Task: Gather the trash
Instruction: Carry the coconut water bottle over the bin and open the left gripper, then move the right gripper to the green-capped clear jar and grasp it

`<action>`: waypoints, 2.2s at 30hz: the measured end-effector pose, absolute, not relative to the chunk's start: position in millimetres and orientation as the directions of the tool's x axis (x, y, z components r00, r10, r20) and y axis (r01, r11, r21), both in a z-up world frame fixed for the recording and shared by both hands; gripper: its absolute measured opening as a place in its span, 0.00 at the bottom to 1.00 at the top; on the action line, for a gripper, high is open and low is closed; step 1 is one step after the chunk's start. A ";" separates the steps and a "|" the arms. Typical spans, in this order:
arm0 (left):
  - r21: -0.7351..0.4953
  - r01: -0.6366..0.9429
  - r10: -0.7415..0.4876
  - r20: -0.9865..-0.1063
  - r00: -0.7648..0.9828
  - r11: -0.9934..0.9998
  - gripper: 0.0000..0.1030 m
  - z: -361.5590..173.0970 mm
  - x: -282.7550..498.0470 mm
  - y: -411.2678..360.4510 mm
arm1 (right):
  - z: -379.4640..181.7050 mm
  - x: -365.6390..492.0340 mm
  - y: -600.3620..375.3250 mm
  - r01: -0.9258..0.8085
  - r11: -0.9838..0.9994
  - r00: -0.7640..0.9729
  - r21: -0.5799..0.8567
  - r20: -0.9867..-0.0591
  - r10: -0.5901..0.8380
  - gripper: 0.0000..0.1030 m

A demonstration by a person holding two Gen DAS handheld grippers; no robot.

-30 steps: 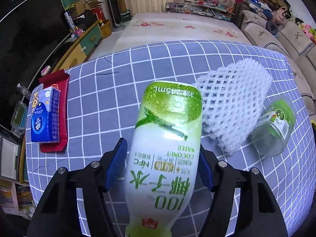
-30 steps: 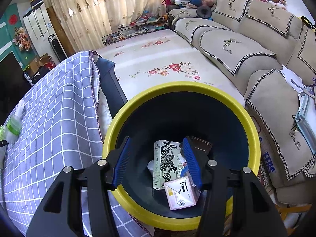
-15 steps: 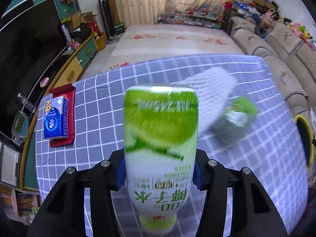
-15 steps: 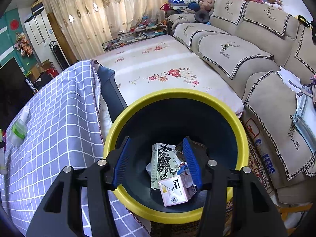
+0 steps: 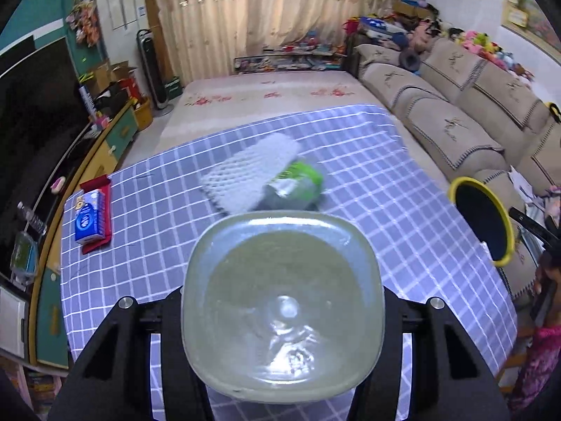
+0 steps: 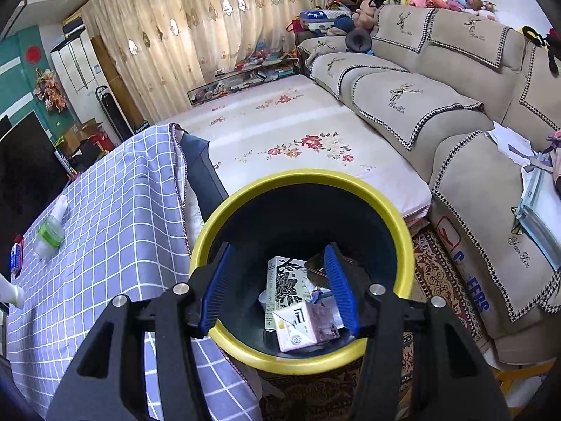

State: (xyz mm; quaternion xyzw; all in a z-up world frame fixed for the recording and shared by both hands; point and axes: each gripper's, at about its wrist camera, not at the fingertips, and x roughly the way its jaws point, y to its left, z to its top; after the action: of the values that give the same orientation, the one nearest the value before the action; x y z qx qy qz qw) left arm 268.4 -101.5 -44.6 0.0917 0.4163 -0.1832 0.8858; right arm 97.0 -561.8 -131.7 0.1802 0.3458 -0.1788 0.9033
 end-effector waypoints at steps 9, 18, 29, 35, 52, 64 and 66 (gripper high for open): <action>0.005 0.525 -0.335 -0.764 0.552 0.851 0.49 -32.1 235.4 -163.1 | -124.3 63.1 -582.4 0.480 0.849 0.712 0.219 -0.663 -0.231 0.50; -0.030 0.703 -0.487 -0.742 0.461 0.711 0.49 -15.5 220.0 -276.9 | -121.0 29.4 -613.6 0.532 0.814 0.710 0.233 -0.646 -0.280 0.50; -0.100 0.829 -0.535 -0.804 0.259 0.551 0.49 -72.3 239.8 -449.4 | -125.3 7.0 -642.4 0.577 0.784 0.683 0.231 -0.663 -0.307 0.52; -0.113 0.830 -0.492 -0.845 0.209 0.547 0.49 -118.4 259.0 -501.2 | -135.1 12.9 -645.9 0.575 0.786 0.667 0.226 -0.686 -0.291 0.52; -0.083 0.785 -0.560 -0.747 0.359 0.614 0.83 -80.9 243.2 -428.3 | -135.2 24.6 -630.9 0.541 0.812 0.678 0.221 -0.686 -0.265 0.55; -0.057 0.459 -0.388 -0.633 0.670 0.886 0.89 -65.5 254.8 -177.7 | -106.4 71.0 -561.6 0.398 0.900 0.732 0.180 -0.654 -0.192 0.56; -0.046 0.388 -0.328 -0.629 0.704 0.921 0.89 -71.4 259.8 -137.1 | -98.9 89.7 -537.8 0.336 0.925 0.748 0.178 -0.647 -0.147 0.57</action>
State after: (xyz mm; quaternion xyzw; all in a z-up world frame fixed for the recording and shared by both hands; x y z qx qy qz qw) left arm 259.8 -137.1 -71.4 0.0448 0.3318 -0.1941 0.9221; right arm 89.7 -537.8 -98.9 0.1431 0.3299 -0.1308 0.9239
